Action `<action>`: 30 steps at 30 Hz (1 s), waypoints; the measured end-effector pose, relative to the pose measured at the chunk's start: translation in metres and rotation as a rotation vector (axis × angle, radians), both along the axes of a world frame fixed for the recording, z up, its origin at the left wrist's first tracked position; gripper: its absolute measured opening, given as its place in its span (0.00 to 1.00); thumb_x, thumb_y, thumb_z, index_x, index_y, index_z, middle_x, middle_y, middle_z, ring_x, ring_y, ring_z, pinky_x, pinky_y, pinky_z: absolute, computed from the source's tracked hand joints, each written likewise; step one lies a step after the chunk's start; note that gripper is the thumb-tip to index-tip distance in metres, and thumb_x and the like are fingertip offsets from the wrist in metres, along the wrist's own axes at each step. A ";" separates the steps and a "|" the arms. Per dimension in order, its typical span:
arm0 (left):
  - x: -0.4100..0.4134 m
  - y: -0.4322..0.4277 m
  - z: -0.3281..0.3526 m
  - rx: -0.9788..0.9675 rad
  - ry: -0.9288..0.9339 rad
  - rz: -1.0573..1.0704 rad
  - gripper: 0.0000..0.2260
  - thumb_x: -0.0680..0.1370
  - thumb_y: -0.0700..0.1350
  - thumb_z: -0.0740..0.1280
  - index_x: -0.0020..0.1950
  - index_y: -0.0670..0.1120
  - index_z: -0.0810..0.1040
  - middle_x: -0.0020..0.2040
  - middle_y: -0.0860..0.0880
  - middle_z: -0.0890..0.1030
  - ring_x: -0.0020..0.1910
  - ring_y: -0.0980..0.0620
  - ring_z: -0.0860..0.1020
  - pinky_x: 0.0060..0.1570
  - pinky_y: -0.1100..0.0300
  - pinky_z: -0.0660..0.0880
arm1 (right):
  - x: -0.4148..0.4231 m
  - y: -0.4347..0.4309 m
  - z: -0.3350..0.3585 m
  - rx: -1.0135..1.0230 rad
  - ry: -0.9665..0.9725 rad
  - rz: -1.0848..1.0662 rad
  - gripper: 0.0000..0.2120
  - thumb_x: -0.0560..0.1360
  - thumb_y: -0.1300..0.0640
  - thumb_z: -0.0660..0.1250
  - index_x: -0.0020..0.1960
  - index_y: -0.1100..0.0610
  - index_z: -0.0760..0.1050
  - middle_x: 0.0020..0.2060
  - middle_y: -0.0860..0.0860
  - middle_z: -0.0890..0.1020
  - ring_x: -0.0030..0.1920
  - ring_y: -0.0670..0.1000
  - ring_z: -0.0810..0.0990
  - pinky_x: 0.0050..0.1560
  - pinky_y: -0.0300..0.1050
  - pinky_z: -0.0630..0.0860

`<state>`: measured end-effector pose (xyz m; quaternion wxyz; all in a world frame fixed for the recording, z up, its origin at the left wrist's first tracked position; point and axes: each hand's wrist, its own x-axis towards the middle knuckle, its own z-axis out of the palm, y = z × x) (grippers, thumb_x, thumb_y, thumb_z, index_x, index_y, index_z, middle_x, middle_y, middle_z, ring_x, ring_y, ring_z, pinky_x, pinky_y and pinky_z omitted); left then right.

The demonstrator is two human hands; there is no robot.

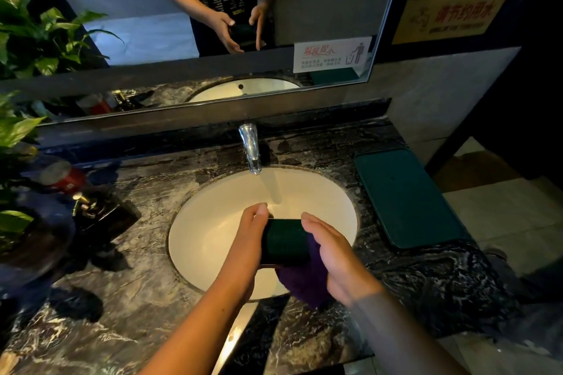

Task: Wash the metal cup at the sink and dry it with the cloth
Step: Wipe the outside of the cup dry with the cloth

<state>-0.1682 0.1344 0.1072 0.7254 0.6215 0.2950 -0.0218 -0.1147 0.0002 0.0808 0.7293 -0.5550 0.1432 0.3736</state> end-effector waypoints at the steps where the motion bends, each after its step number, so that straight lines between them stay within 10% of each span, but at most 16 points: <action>1: 0.000 -0.001 -0.002 0.046 -0.041 -0.022 0.15 0.83 0.58 0.55 0.67 0.56 0.70 0.60 0.45 0.78 0.58 0.47 0.79 0.54 0.48 0.81 | 0.002 -0.001 0.001 0.008 0.040 -0.014 0.17 0.81 0.51 0.66 0.66 0.55 0.78 0.58 0.59 0.84 0.61 0.60 0.81 0.66 0.58 0.76; 5: -0.007 -0.004 -0.009 0.276 -0.201 -0.080 0.13 0.83 0.55 0.58 0.67 0.60 0.71 0.62 0.54 0.78 0.58 0.59 0.78 0.51 0.68 0.77 | 0.009 -0.007 0.005 0.061 0.184 -0.006 0.21 0.78 0.48 0.68 0.62 0.63 0.80 0.52 0.64 0.85 0.52 0.63 0.84 0.55 0.56 0.80; 12: -0.013 0.000 -0.014 0.577 -0.370 -0.134 0.13 0.79 0.58 0.59 0.55 0.53 0.76 0.50 0.54 0.80 0.51 0.54 0.79 0.48 0.59 0.78 | 0.010 -0.009 0.009 0.117 0.280 0.051 0.28 0.73 0.46 0.71 0.65 0.63 0.79 0.51 0.64 0.85 0.49 0.62 0.85 0.56 0.57 0.80; 23: 0.004 -0.003 -0.006 -0.074 0.202 0.144 0.10 0.81 0.46 0.60 0.52 0.41 0.77 0.45 0.40 0.81 0.42 0.41 0.81 0.30 0.56 0.77 | -0.009 0.000 0.010 -0.051 -0.155 0.212 0.28 0.81 0.44 0.63 0.79 0.45 0.62 0.71 0.52 0.73 0.67 0.54 0.75 0.70 0.55 0.73; 30: -0.003 -0.004 -0.014 -0.407 0.234 0.186 0.17 0.80 0.57 0.62 0.56 0.44 0.77 0.52 0.38 0.83 0.49 0.39 0.82 0.49 0.47 0.78 | -0.008 -0.004 0.000 -0.170 -0.176 0.179 0.28 0.79 0.45 0.65 0.77 0.46 0.66 0.70 0.53 0.73 0.66 0.54 0.76 0.66 0.53 0.76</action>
